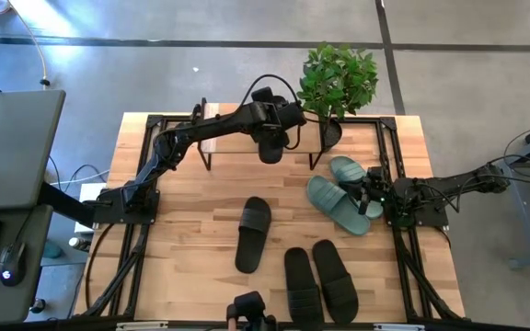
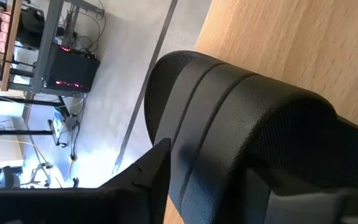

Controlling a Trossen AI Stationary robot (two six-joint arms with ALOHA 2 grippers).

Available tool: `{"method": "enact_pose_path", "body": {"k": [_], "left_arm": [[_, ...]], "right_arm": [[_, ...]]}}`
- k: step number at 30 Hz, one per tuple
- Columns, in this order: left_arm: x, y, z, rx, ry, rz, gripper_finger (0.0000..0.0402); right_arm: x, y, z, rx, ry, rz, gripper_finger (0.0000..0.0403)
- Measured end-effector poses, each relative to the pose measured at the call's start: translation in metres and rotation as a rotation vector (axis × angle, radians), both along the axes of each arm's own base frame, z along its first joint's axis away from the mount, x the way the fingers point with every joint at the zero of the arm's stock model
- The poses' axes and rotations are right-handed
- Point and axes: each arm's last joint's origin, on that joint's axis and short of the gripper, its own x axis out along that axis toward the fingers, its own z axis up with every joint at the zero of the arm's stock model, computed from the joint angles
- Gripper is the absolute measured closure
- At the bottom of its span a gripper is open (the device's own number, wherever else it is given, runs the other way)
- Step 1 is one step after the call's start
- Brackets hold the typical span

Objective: Pick and place slides into the shelf
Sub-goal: Put the black slipper on the shelf

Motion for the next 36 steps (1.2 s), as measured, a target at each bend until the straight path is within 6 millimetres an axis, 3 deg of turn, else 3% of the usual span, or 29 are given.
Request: {"method": "enact_pose_path", "body": {"k": [8, 21, 30, 36], "left_arm": [[0.000, -0.004, 0.002, 0.000, 0.007, -0.007, 0.0231], [0.005, -0.032, 0.028, 0.004, -0.021, -0.068, 0.0178], [-0.012, -0.057, 0.043, -0.079, -0.010, -0.043, 0.0169], [-0.028, -0.086, 0.065, -0.180, -0.025, -0.101, 0.0170]], "right_arm": [[0.000, 0.000, 0.000, 0.000, 0.000, 0.000, 0.0403], [0.000, 0.000, 0.000, 0.000, 0.000, 0.000, 0.0403], [0.000, 0.000, 0.000, -0.017, 0.004, 0.003, 0.0403], [0.000, 0.000, 0.000, -0.015, 0.001, 0.011, 0.0403]]}}
